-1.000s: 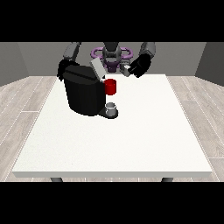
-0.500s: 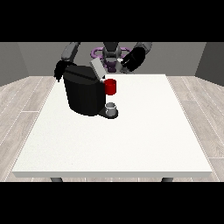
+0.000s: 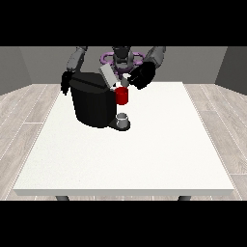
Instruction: Insert the coffee pod into the coffee machine and close the lid
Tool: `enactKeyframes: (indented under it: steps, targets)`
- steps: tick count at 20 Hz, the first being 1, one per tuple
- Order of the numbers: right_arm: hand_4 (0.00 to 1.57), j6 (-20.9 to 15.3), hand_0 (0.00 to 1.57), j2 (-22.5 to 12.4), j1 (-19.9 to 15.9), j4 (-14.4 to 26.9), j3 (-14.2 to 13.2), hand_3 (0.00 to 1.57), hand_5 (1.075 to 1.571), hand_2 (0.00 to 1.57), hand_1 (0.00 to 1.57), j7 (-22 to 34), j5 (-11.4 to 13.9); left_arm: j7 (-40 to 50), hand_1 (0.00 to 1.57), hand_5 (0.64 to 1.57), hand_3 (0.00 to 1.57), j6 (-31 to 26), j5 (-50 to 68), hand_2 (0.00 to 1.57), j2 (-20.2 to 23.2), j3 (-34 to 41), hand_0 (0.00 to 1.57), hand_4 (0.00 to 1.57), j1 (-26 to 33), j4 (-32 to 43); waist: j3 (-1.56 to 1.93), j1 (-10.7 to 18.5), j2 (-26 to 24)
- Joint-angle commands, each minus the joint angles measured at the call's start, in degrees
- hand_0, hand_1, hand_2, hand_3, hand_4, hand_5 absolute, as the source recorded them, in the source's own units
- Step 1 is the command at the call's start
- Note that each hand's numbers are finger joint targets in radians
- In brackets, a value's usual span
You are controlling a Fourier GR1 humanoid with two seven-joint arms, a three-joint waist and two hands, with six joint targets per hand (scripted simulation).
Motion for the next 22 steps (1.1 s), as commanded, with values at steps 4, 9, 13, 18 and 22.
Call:
enactKeyframes:
  steps: [4, 9, 13, 18, 22]
  targets:
    - [0.3, 1.4, 0.0, -0.8, -3.5, 2.0, 0.3, 0.0, 1.571, 0.0, 0.0, -3.0, 0.9, 2.1, 1.49, 1.571, 1.41, -0.8, 2.0, 1.48, 5.2, 4.1, 1.49, 0.6, -8.0, 2.4, 0.02, -1.7, 5.5]
    - [0.17, 1.3, 0.0, -0.7, -5.3, 4.3, -0.8, 0.0, 1.571, 0.0, 0.0, -3.4, 0.2, 0.1, 1.46, 1.571, 1.37, 0.8, 2.6, 1.48, 4.0, 4.1, 1.46, 0.6, -7.8, 2.5, 0.02, -1.4, 7.7]
    - [0.27, 2.1, 0.0, -2.8, -8.2, 2.8, -1.5, 0.0, 1.571, 0.0, 0.0, -2.0, -0.2, -1.1, 1.46, 1.571, 1.34, -0.7, 2.5, 1.48, 8.1, 5.0, 1.46, 0.62, -8.7, 4.6, 0.0, -2.7, 9.8]
    - [0.23, -0.2, 0.0, -0.1, -9.6, 2.4, 0.6, 0.0, 1.571, 0.0, 0.0, 1.0, 1.0, -1.4, 1.49, 1.571, 1.44, -1.6, 1.2, 1.51, 9.6, 3.9, 1.49, 0.7, -9.6, 6.4, -0.01, -3.5, 9.4]
    - [0.25, 0.3, 0.0, -0.6, -10.4, 4.1, 0.1, 0.0, 1.571, 0.0, 0.0, 0.4, 1.0, -0.3, 1.42, 1.571, 1.35, 0.6, 1.6, 1.46, 7.6, 4.3, 1.42, 0.66, -10.1, 6.1, 0.01, -3.8, 9.4]
